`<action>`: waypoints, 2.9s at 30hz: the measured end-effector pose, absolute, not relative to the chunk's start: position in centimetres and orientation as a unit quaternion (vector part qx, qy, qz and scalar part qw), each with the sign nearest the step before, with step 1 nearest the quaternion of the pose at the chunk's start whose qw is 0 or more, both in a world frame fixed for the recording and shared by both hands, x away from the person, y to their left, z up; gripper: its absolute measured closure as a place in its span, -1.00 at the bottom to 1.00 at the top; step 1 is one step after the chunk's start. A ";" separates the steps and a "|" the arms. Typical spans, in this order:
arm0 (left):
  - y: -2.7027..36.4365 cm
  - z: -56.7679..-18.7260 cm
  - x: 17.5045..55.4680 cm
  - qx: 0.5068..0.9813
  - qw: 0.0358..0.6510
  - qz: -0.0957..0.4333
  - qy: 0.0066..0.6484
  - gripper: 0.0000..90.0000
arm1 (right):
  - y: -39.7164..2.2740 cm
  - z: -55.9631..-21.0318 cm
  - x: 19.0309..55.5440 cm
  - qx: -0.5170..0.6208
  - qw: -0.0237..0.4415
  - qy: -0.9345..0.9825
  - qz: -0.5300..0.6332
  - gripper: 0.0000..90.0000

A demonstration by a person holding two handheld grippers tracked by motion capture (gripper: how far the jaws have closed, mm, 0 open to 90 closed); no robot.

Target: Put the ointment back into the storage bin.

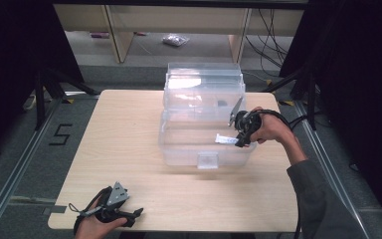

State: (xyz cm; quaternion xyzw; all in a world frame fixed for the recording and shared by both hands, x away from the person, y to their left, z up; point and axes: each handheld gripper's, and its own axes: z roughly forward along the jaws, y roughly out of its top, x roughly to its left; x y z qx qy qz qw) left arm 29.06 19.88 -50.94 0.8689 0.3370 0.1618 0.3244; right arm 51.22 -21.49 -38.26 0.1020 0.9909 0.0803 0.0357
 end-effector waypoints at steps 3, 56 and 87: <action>19.9 -50.9 29.0 0.869 0.323 0.163 0.338 -0.65 | -21.5 -38.4 51.2 0.108 0.035 0.990 0.078 0.57; 19.8 -50.9 29.1 0.869 0.322 0.162 0.340 -0.65 | -23.1 -37.7 51.1 0.149 0.039 0.980 0.125 0.38; 19.6 -51.1 29.0 0.856 0.339 0.163 0.355 -0.65 | -23.4 -36.0 49.9 0.204 0.076 0.964 0.154 -0.05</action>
